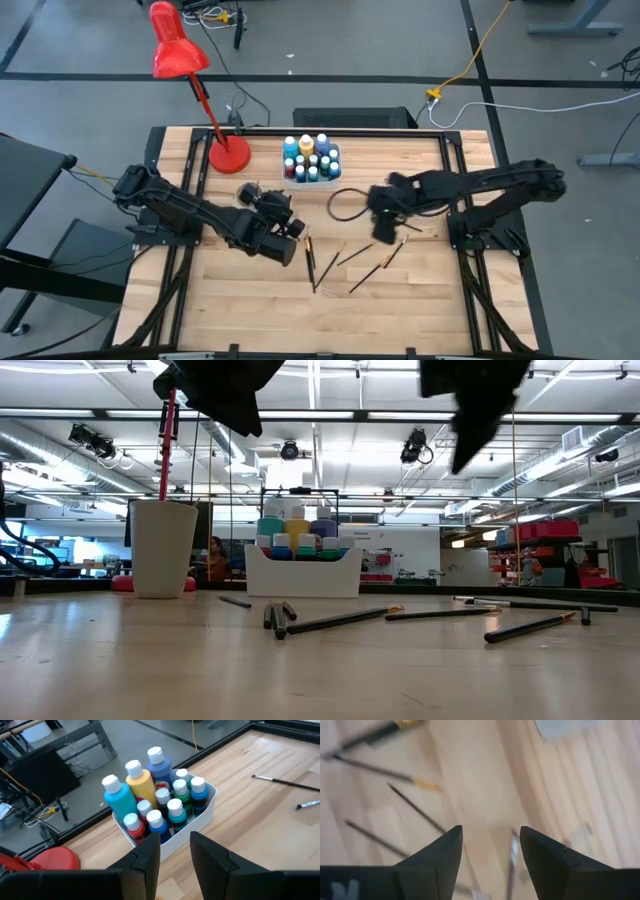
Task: Pick & Place Paint Supplies
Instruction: Put the black paint brush into the white cup
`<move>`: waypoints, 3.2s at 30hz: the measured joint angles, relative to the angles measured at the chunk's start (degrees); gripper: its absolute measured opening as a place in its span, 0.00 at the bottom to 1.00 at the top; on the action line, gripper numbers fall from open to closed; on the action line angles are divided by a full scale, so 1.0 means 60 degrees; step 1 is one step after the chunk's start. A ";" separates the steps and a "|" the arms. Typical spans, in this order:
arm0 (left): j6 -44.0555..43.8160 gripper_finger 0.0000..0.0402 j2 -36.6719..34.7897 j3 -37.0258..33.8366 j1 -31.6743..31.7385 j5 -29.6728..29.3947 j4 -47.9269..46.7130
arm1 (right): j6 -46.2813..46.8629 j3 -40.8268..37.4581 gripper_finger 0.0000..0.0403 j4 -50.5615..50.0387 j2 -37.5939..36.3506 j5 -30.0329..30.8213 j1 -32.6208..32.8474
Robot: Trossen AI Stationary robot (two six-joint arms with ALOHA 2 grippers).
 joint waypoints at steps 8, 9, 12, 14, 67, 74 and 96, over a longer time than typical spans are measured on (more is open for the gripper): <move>0.0502 0.29 0.0001 0.0000 -0.0002 0.0059 0.0349 | 0.2035 -0.0530 0.51 -0.1975 -0.2038 0.2534 0.0138; 0.0551 0.29 0.0001 0.0000 -0.0002 0.0057 0.0433 | 0.2134 -0.0904 0.51 -0.1577 -0.2311 0.2799 0.0175; 0.0845 0.29 0.0003 0.0000 -0.0002 0.0048 0.0532 | 0.2059 -0.2255 0.51 -0.0174 -0.3019 0.2057 0.0191; 0.0853 0.29 0.0004 0.0000 -0.0002 0.0041 0.0542 | 0.2146 -0.3281 0.51 0.0929 -0.3368 0.1541 0.0193; 0.4969 0.29 0.0000 0.0000 0.0501 -0.0615 0.3812 | 0.0946 -0.7483 0.01 1.0652 -0.0820 0.0238 -0.1164; 0.4811 0.29 0.0001 -0.0004 0.0719 0.0193 0.3866 | -0.0662 -0.5555 0.01 0.9739 -0.2129 0.0139 -0.0732; 1.1192 0.23 -0.3127 -0.2329 0.0358 0.5395 0.7467 | -0.3375 -0.7561 0.01 1.5277 -0.4830 0.2315 0.2736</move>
